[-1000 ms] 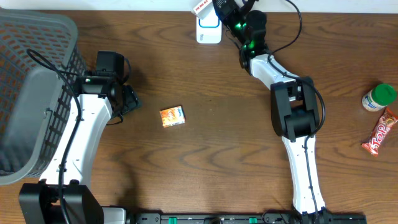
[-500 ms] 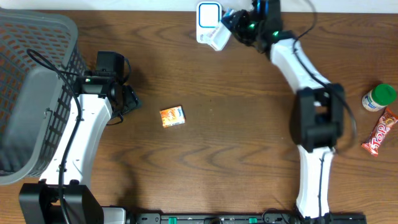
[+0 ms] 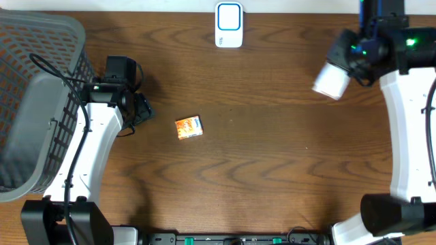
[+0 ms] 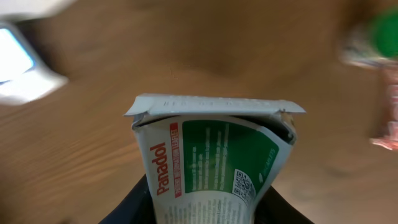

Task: Scan the item barcode
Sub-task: 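Carry the Panadol box to the table's right edge and release it, then reach the right gripper to the orange Kleenex pack and grasp it, then lift and rotate the Kleenex pack in the right gripper, then hold the Kleenex pack against the white scanner with the right gripper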

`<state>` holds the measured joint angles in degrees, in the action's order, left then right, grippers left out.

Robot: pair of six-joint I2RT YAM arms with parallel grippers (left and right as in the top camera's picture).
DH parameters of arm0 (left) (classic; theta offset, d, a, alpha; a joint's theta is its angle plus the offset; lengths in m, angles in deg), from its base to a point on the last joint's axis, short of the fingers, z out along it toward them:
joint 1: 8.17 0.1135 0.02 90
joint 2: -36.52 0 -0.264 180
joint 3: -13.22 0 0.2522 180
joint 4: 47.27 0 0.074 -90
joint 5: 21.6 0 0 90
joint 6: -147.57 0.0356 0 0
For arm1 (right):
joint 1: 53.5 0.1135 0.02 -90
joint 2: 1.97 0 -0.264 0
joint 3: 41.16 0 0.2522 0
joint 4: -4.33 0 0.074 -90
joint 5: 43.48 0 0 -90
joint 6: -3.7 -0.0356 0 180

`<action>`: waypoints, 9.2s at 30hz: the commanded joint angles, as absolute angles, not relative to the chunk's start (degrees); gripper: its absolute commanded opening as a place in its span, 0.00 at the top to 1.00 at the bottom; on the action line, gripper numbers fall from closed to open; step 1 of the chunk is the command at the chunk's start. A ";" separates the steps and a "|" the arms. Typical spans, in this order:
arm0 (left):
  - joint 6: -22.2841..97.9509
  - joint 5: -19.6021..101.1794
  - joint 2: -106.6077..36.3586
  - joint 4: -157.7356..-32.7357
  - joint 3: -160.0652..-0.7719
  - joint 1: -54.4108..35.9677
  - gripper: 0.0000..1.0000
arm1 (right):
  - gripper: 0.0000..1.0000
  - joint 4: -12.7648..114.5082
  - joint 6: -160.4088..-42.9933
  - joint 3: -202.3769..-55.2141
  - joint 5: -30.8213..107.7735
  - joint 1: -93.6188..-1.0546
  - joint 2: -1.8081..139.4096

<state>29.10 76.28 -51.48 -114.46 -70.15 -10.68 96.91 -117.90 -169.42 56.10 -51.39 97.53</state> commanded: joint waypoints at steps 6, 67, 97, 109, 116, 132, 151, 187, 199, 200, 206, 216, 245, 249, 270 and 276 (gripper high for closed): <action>29.28 77.03 -51.46 -114.57 -69.75 -10.48 0.14 | 0.64 89.68 -116.63 -159.30 67.05 -61.53 99.96; 29.25 77.03 -51.46 -111.44 -69.75 -10.48 0.02 | 0.01 50.58 -114.20 -132.00 38.81 -19.13 101.03; 35.46 83.93 -8.36 -124.75 -69.86 -18.61 0.02 | 0.01 50.90 -113.88 -149.40 52.04 -6.34 120.77; 35.46 84.15 -8.36 -125.28 -69.86 -18.61 0.02 | 0.01 57.33 -114.14 -154.58 51.03 -5.01 127.17; 35.46 84.15 -8.36 -125.30 -69.86 -18.61 0.02 | 0.01 58.05 -114.09 -154.58 48.74 -4.53 128.94; 35.46 84.17 -8.36 -126.90 -69.86 -18.61 0.02 | 0.14 62.82 -113.88 -154.55 45.33 -4.53 129.62; 35.46 84.20 -8.36 -127.00 -69.86 -18.61 0.02 | 0.08 64.54 -111.17 -155.10 47.95 -5.21 129.62; 35.44 84.13 -8.38 -127.00 -69.86 -18.61 0.02 | 0.46 94.51 -106.01 -173.18 42.09 -12.16 129.62; 35.44 84.13 -8.38 -127.00 -69.86 -18.61 0.02 | 0.45 115.40 -105.09 -177.55 34.92 -20.64 129.62; 35.44 84.13 -8.38 -127.00 -69.86 -18.61 0.02 | 0.44 115.40 -104.61 -177.53 32.89 -21.29 129.62; 35.44 84.13 -8.38 -127.00 -69.86 -18.61 0.02 | 0.42 115.38 -104.19 -177.48 26.05 -24.07 129.62; 35.44 84.13 -8.38 -127.00 -69.86 -18.61 0.02 | 0.37 115.40 -104.00 -177.46 22.42 -25.12 129.62; 35.44 84.13 -8.38 -127.00 -69.86 -18.61 0.02 | 0.44 82.03 -103.01 -177.46 40.34 -26.19 129.62; 35.46 84.13 -8.38 -127.00 -69.86 -18.61 0.02 | 0.41 69.96 -98.86 -177.46 47.45 -26.50 129.62; 35.44 84.13 -8.38 -127.00 -69.86 -18.61 0.02 | 0.42 17.16 -97.02 -177.48 54.18 -30.26 145.84; 35.44 84.13 -8.38 -127.00 -69.86 -18.61 0.02 | 0.41 12.13 -96.91 -177.48 56.80 -30.15 146.29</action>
